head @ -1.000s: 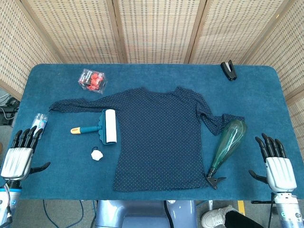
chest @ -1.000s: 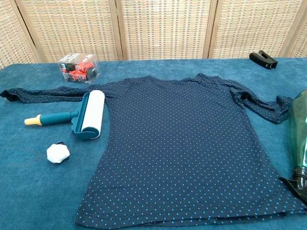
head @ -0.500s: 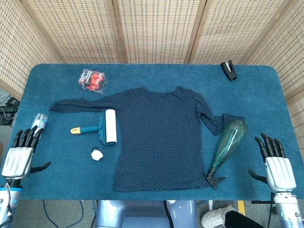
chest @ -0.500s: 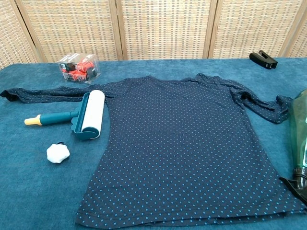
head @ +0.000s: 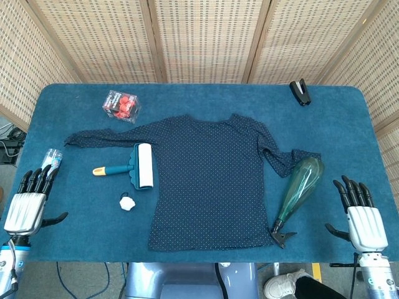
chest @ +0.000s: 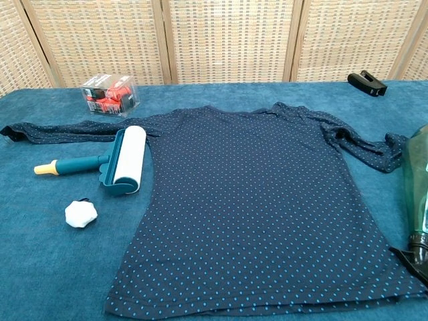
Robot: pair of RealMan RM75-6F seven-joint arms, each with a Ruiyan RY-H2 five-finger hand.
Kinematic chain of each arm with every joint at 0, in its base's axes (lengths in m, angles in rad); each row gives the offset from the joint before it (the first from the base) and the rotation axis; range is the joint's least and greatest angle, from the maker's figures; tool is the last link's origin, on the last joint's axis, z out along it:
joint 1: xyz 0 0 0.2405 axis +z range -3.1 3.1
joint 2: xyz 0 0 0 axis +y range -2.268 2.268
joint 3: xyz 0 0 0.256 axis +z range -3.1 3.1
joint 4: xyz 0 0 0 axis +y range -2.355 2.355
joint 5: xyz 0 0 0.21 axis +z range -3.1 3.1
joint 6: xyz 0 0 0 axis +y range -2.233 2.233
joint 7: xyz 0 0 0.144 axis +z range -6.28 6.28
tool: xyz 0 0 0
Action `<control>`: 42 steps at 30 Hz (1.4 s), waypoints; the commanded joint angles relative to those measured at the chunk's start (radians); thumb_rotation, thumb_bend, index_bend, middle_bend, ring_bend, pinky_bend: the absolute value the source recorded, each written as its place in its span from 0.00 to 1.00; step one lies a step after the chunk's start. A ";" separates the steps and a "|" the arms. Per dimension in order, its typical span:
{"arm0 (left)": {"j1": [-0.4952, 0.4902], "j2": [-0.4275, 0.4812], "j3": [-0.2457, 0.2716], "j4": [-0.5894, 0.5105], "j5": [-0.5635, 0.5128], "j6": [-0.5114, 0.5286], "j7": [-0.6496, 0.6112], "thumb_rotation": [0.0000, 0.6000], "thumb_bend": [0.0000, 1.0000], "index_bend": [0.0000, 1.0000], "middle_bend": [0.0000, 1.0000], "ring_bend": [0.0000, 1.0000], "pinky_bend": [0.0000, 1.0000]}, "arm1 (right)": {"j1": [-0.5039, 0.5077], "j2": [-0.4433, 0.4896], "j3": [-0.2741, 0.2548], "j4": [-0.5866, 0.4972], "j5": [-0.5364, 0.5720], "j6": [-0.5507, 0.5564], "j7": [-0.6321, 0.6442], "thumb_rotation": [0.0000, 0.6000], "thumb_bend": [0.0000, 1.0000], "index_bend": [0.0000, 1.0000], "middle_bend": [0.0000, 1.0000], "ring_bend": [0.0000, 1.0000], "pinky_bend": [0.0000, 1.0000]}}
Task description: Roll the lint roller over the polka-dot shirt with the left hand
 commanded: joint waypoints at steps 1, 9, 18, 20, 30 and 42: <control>-0.014 -0.013 -0.021 -0.001 -0.012 -0.004 -0.001 1.00 0.16 0.00 0.24 0.32 0.41 | 0.001 0.001 0.003 0.004 0.006 -0.003 0.008 1.00 0.09 0.00 0.00 0.00 0.00; -0.140 -0.036 -0.119 0.053 -0.134 -0.166 0.022 1.00 0.18 0.20 0.75 0.66 0.64 | 0.005 -0.001 0.008 0.014 0.020 -0.017 0.019 1.00 0.09 0.00 0.00 0.00 0.00; -0.322 -0.072 -0.174 0.143 -0.348 -0.435 0.110 1.00 0.19 0.38 0.86 0.73 0.67 | 0.012 -0.006 0.013 0.033 0.039 -0.037 0.035 1.00 0.09 0.00 0.00 0.00 0.00; -0.348 -0.087 -0.177 0.162 -0.387 -0.461 0.132 1.00 0.19 0.38 0.86 0.73 0.67 | 0.013 -0.007 0.013 0.035 0.041 -0.039 0.037 1.00 0.09 0.00 0.00 0.00 0.00; -0.456 -0.179 -0.154 0.272 -0.527 -0.543 0.219 1.00 0.33 0.39 0.87 0.74 0.67 | 0.018 -0.009 0.019 0.050 0.058 -0.054 0.053 1.00 0.09 0.00 0.00 0.00 0.00; -0.531 -0.273 -0.123 0.389 -0.596 -0.578 0.249 1.00 0.33 0.40 0.87 0.74 0.67 | 0.022 -0.012 0.022 0.062 0.074 -0.068 0.061 1.00 0.09 0.00 0.00 0.00 0.00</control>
